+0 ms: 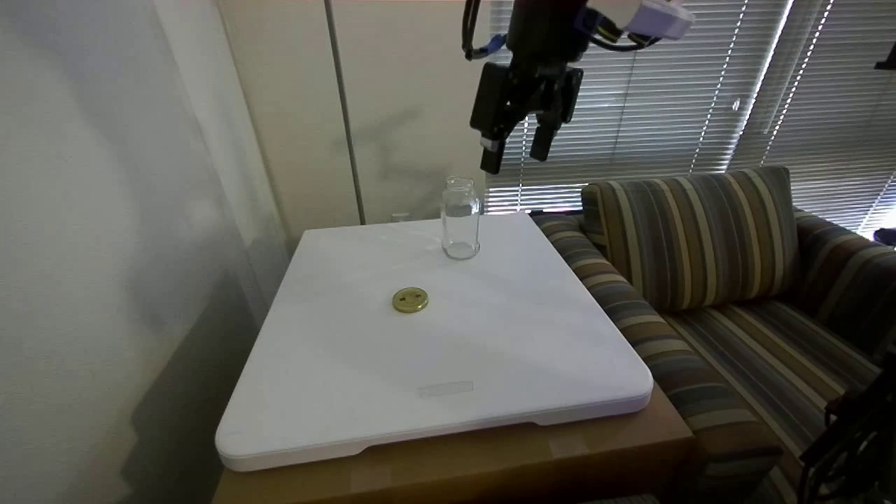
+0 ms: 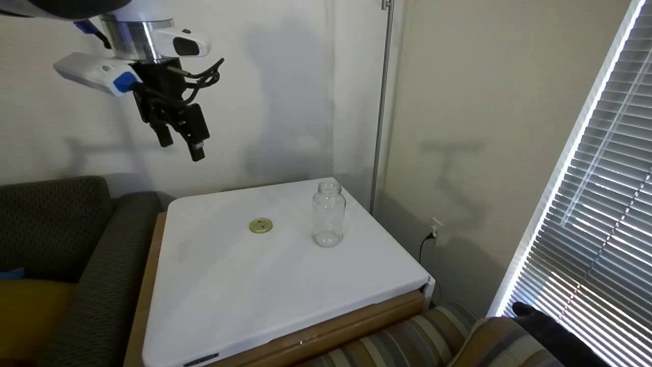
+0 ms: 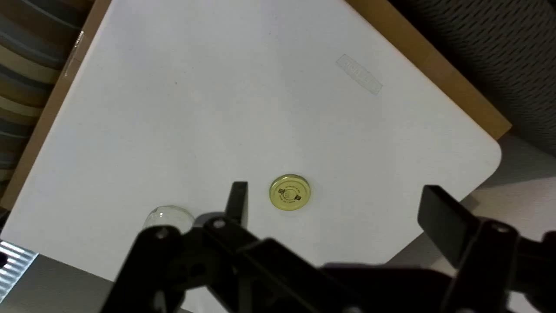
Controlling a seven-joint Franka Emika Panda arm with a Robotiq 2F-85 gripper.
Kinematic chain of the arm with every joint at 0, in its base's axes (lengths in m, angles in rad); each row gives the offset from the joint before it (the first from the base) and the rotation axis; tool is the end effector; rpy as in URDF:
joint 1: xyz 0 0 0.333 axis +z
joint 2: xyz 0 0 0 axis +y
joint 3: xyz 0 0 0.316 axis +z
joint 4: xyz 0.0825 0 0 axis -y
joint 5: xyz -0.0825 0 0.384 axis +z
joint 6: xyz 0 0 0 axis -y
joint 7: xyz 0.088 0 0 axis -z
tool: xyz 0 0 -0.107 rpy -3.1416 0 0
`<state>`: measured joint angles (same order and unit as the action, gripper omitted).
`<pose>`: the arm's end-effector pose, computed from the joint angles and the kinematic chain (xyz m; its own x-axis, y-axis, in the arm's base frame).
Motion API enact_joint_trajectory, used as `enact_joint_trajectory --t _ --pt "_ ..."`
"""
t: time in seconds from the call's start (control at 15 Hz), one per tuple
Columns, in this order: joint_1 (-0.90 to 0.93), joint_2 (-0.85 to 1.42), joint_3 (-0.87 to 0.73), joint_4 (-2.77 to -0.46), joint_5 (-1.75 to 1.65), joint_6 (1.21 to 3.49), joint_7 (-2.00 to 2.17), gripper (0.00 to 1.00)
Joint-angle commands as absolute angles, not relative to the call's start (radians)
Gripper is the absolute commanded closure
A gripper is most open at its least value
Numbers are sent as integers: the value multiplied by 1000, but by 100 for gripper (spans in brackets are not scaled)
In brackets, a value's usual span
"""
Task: Put the lid on top of the glass jar
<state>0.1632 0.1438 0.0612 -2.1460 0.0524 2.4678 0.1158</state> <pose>0.5615 0.1275 0.3535 0.9836 0.0623 0.1694 0.0747 -0.9949 -0.0682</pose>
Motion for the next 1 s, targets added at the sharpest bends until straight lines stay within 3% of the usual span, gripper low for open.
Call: enact_joint_trajectory --t 0.0,0.53,0.6,0.93 --pt "171 320 58 -1965 -86 2410 216 0" --pt "128 668 122 -1634 67 2360 107 0" --pt "170 600 76 -1723 23 2413 170 0" --pt "190 665 74 -1641 26 2342 181 0"
